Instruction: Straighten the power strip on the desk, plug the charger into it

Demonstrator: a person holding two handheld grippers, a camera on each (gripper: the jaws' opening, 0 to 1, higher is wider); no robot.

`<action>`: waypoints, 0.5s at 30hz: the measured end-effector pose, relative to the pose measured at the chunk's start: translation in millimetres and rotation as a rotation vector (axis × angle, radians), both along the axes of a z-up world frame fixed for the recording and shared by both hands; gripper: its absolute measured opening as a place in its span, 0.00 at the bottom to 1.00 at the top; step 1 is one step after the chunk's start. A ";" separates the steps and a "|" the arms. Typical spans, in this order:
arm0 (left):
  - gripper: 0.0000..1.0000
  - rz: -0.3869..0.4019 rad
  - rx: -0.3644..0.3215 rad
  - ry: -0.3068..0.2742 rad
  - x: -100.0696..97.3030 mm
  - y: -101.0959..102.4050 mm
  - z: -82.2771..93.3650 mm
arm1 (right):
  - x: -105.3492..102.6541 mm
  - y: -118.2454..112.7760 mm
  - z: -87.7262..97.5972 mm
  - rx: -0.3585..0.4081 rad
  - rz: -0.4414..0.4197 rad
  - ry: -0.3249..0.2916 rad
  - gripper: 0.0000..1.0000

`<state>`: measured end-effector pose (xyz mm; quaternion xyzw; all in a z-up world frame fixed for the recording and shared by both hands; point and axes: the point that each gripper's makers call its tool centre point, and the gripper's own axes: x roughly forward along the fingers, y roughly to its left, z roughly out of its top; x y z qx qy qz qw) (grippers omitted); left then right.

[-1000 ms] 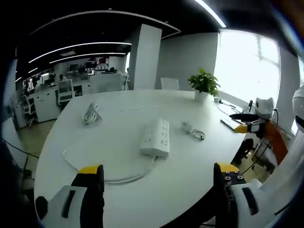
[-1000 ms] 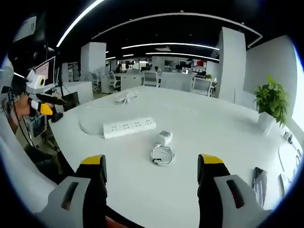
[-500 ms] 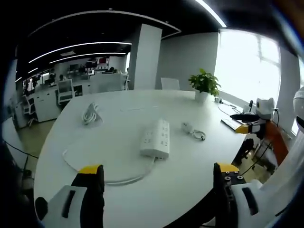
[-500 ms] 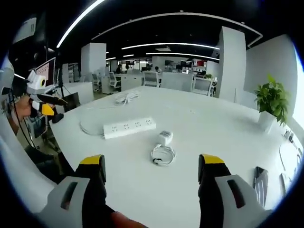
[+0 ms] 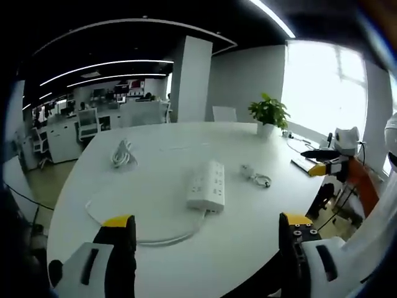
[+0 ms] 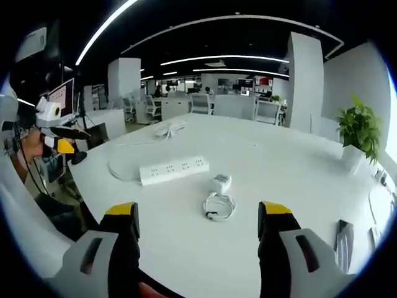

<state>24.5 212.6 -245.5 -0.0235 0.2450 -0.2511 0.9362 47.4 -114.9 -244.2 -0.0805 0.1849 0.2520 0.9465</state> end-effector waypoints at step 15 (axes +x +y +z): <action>0.95 -0.022 -0.042 -0.012 13.0 -17.3 9.0 | -2.4 -0.9 1.1 0.000 0.009 -0.007 0.77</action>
